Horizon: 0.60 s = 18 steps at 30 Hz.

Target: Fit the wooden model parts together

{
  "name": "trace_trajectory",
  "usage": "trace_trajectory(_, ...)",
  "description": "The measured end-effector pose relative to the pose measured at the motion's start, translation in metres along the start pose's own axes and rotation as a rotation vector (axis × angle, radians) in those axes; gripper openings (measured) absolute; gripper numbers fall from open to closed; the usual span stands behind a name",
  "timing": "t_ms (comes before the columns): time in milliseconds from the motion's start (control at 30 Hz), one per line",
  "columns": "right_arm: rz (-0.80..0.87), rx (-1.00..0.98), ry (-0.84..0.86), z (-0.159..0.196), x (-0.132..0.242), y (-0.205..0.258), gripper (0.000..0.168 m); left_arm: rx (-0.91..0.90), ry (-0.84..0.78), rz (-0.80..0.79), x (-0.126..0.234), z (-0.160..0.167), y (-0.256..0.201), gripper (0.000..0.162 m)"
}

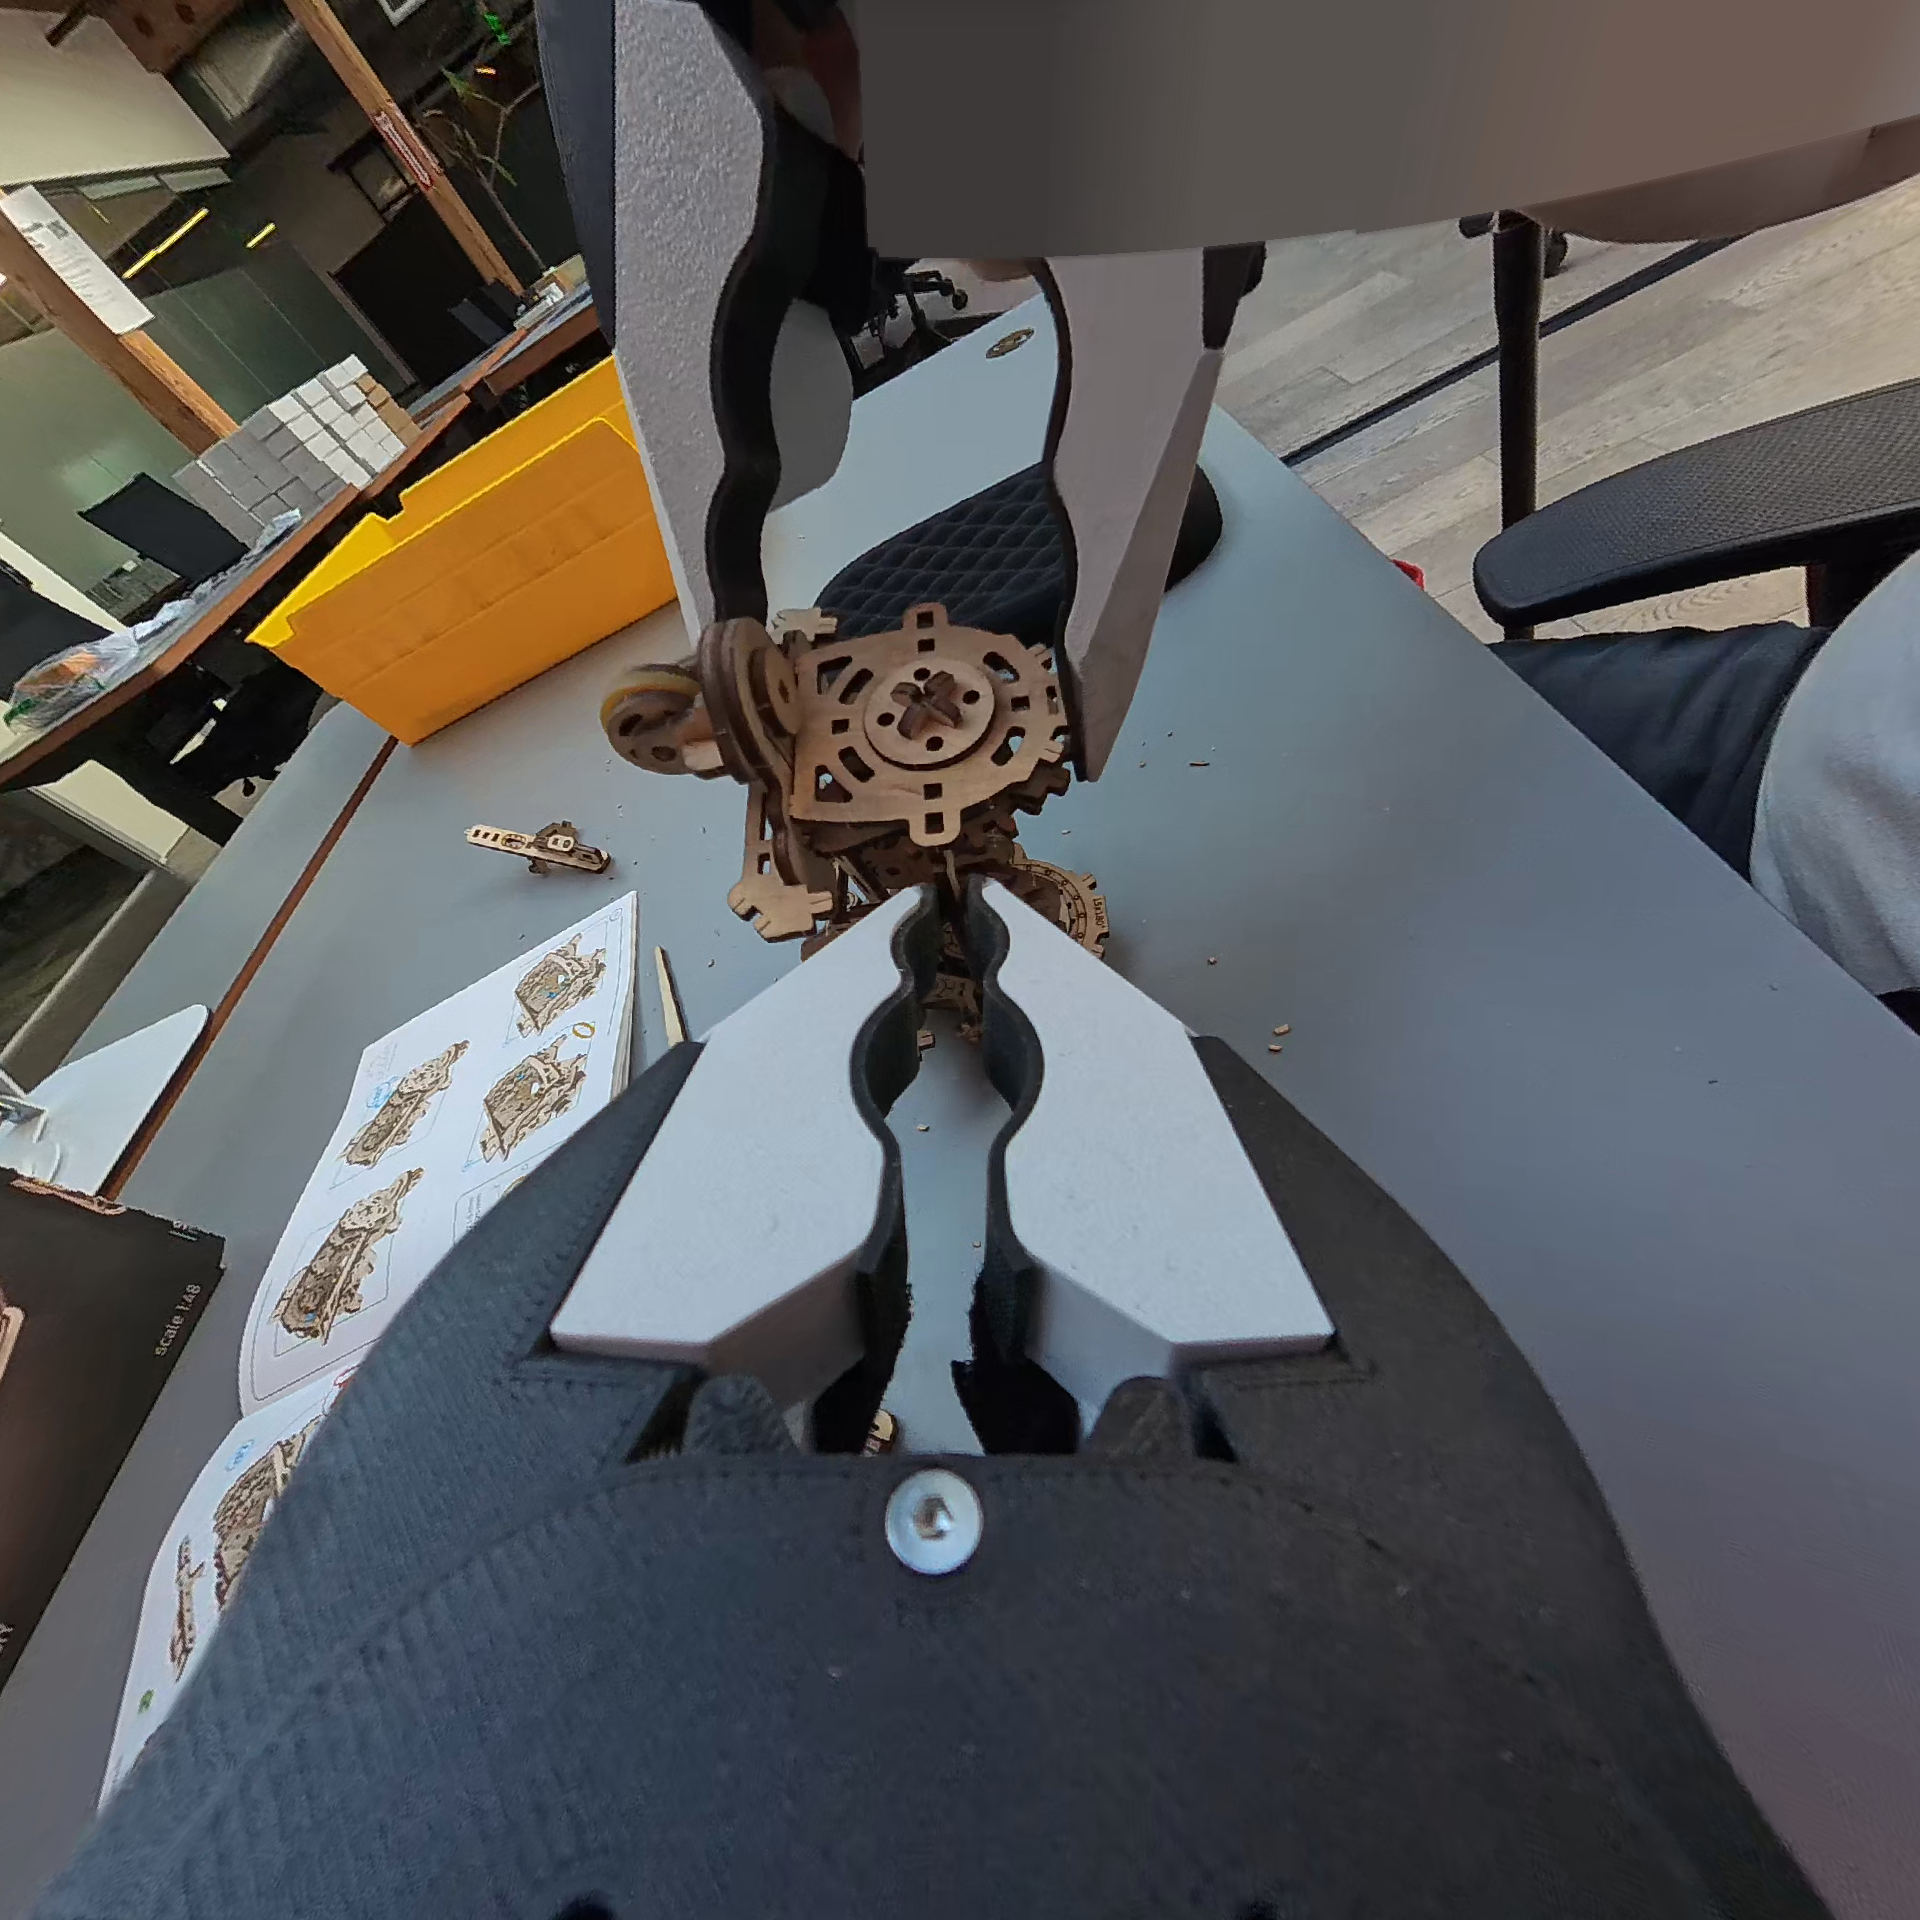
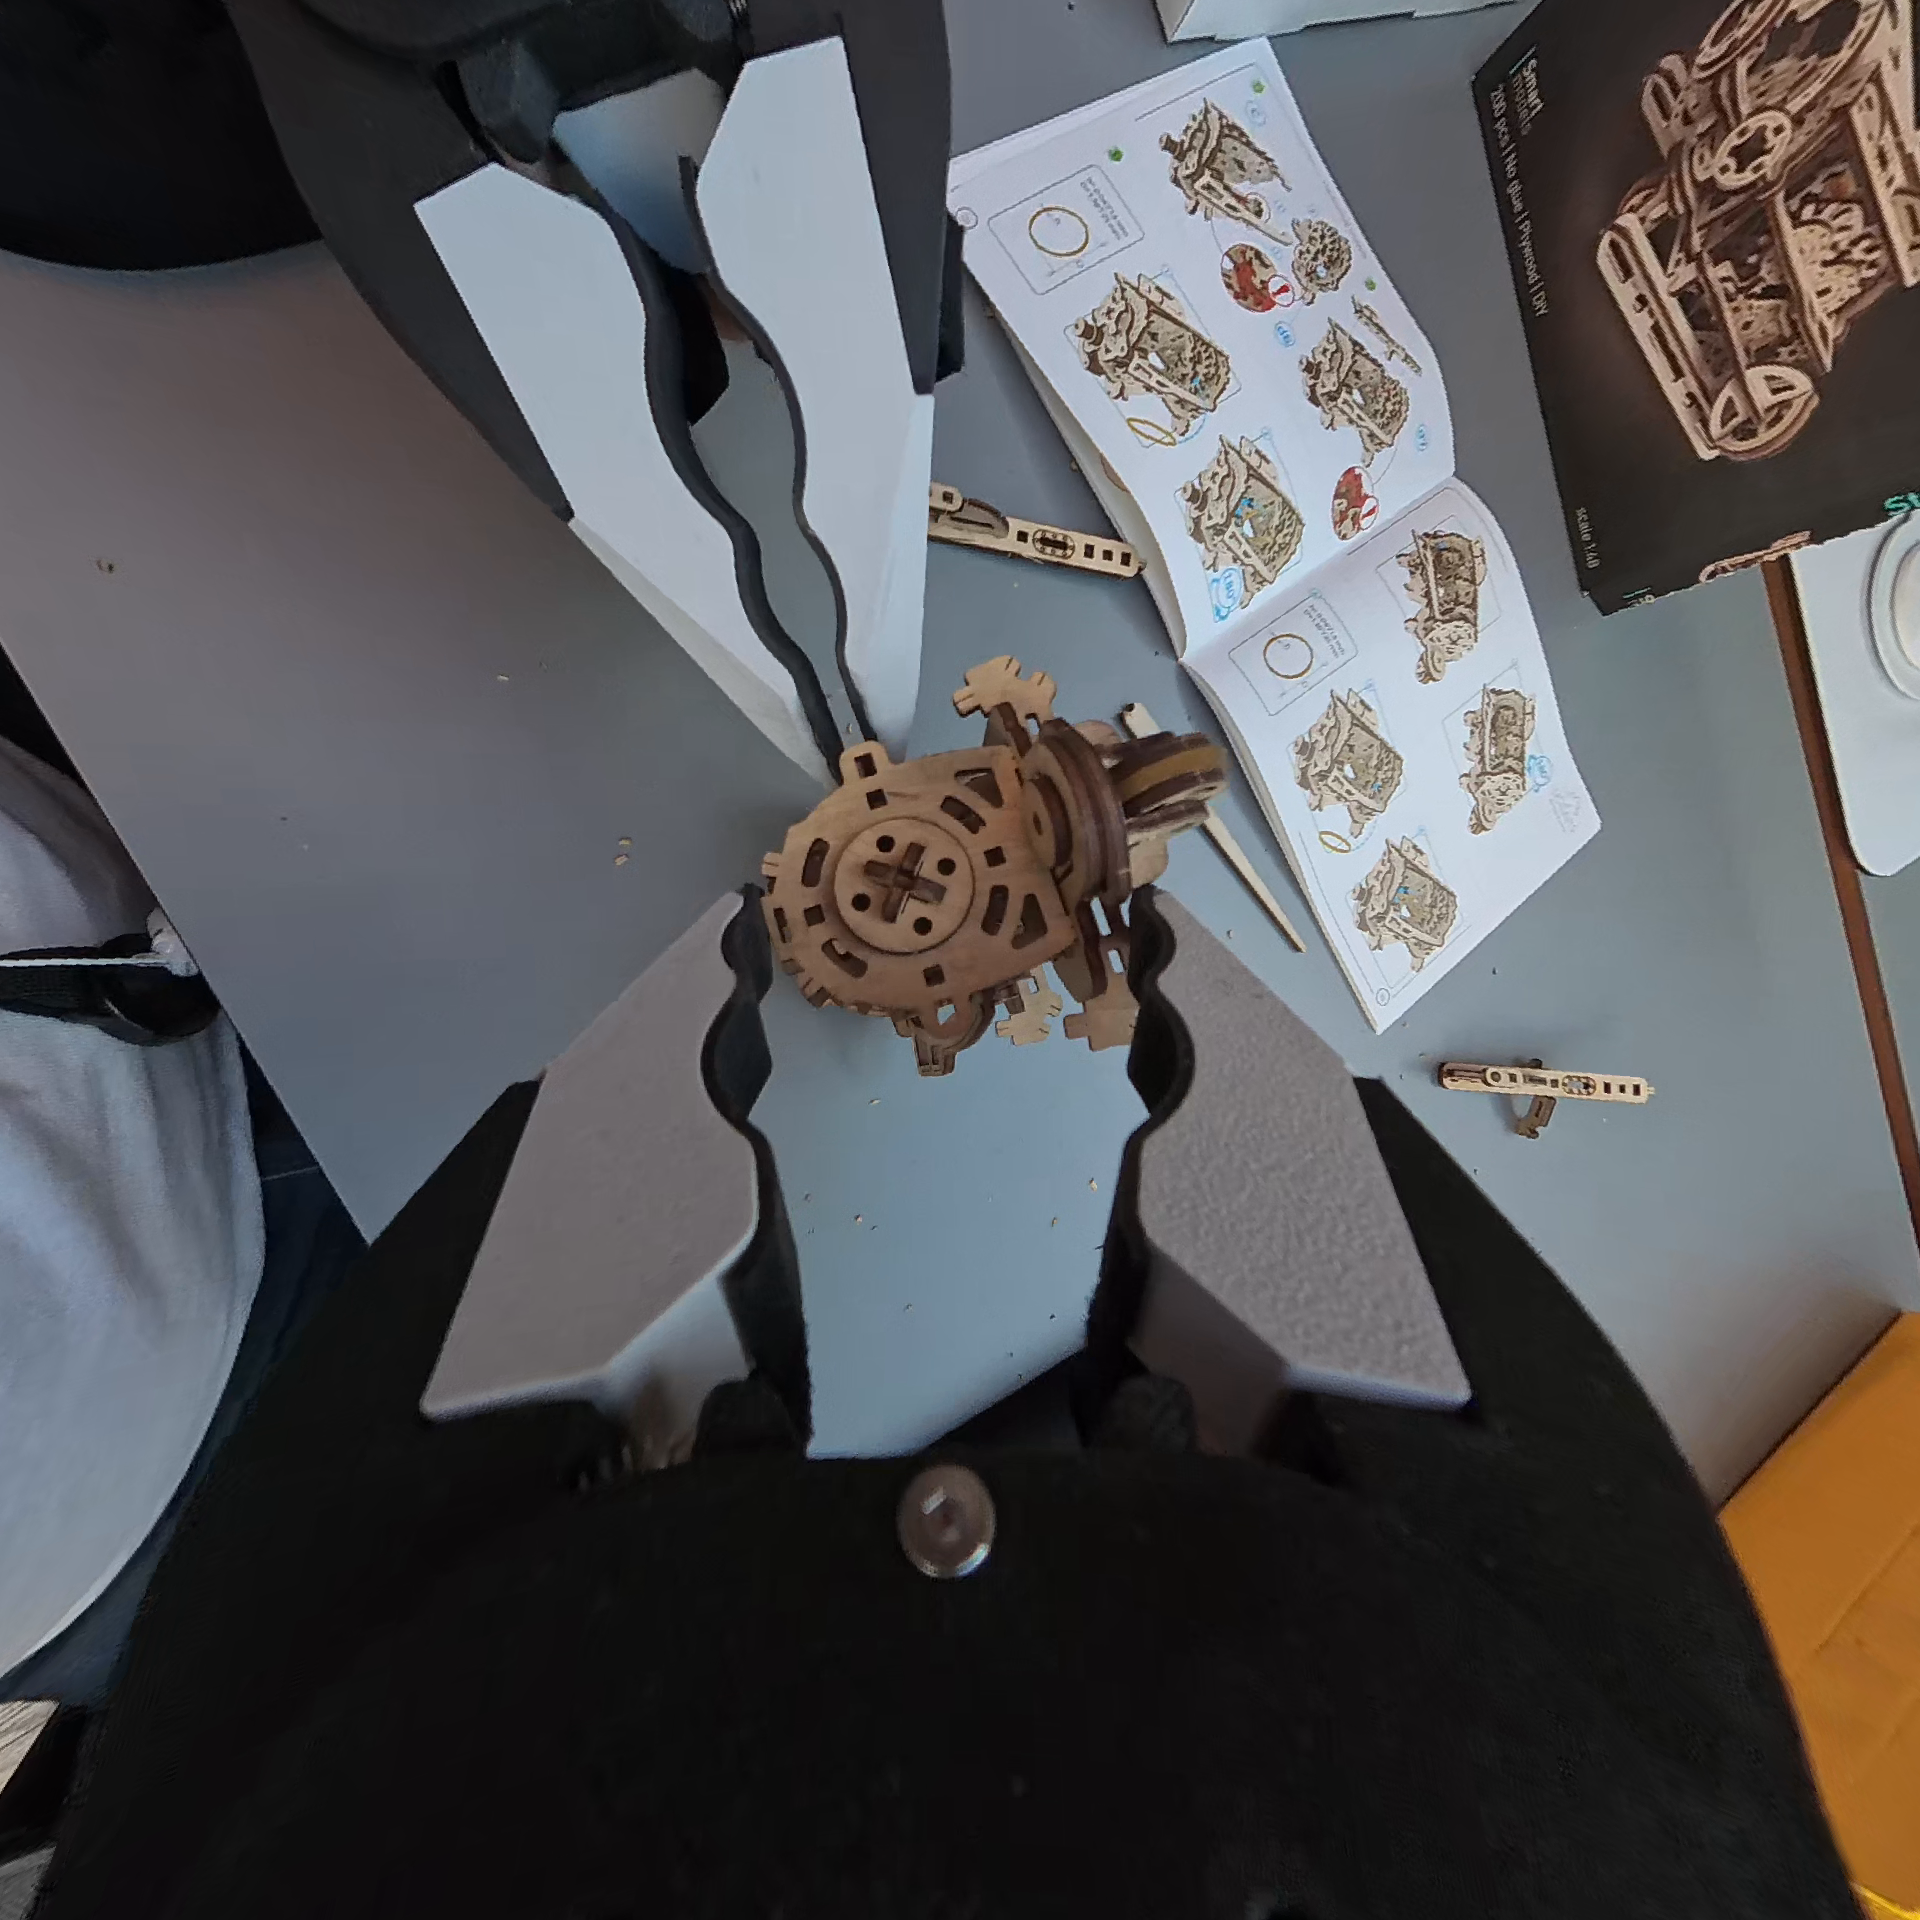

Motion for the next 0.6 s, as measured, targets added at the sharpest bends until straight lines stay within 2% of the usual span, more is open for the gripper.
trace_trajectory(433, 0.017, 0.038, 0.064, 0.000, -0.002, 0.002, 0.069, 0.016, -0.010, 0.011, 0.002, 0.000, -0.002, 0.002)
trace_trajectory(500, 0.039, 0.053, 0.084, 0.002, -0.003, -0.001, 0.069, 0.014, -0.029, -0.005, 0.005, -0.003, 0.000, 0.007)
trace_trajectory(600, 0.034, 0.048, 0.078, 0.002, -0.003, -0.001, 0.069, -0.064, -0.052, -0.063, 0.016, -0.011, 0.004, 0.010)
Point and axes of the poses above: each gripper's, where its closed fingertips meet, x back along the fingers, z out of its underside, y = z × x across the jaws, the point moved 1 cm from there along x, back along the fingers, and after that the axes turned 11 degrees about z, right-handed, at the moved point
